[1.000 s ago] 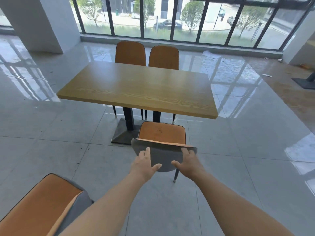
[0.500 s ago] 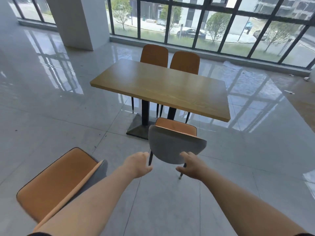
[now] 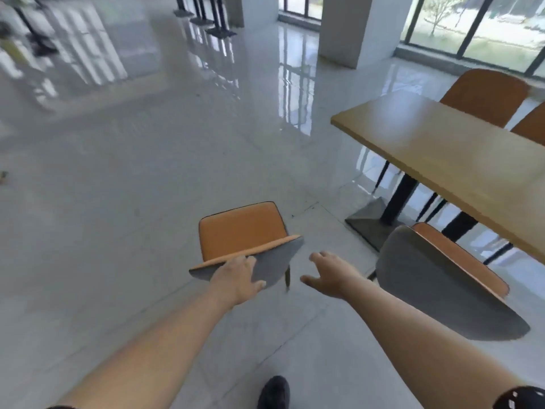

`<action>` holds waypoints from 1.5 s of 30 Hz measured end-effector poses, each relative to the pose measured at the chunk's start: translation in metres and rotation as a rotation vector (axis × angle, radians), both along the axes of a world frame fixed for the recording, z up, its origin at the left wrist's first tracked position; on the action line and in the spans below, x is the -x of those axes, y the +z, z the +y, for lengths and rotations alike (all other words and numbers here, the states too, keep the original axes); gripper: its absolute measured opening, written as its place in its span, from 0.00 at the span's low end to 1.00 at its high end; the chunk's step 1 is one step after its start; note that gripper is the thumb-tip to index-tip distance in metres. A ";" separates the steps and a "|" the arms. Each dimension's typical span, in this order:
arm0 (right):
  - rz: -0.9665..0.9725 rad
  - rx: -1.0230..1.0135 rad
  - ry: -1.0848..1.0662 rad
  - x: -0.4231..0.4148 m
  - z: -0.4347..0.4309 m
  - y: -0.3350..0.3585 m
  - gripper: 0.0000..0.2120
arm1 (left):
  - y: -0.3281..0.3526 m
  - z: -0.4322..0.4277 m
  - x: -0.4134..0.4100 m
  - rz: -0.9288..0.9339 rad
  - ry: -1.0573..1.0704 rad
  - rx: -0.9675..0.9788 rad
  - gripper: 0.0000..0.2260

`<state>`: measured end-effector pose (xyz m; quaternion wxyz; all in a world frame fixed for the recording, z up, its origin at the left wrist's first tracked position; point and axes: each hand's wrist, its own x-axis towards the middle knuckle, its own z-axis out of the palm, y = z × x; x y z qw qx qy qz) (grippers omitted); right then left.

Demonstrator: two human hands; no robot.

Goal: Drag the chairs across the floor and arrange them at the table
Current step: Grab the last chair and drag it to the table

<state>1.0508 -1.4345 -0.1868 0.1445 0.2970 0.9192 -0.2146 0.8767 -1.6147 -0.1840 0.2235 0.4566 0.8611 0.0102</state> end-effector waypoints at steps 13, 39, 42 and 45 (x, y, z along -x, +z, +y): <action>0.222 -0.358 0.297 0.097 0.005 -0.062 0.35 | -0.064 -0.021 0.055 0.307 0.186 -0.151 0.32; 0.232 -0.362 0.047 0.150 -0.017 -0.092 0.34 | -0.100 -0.005 0.168 0.373 -0.189 -0.341 0.37; 0.168 -0.354 -0.099 0.162 -0.029 -0.093 0.35 | -0.096 0.006 0.197 0.346 -0.300 -0.357 0.36; 0.142 -0.357 -0.210 0.179 -0.048 -0.090 0.34 | -0.097 0.013 0.231 0.300 -0.441 -0.334 0.38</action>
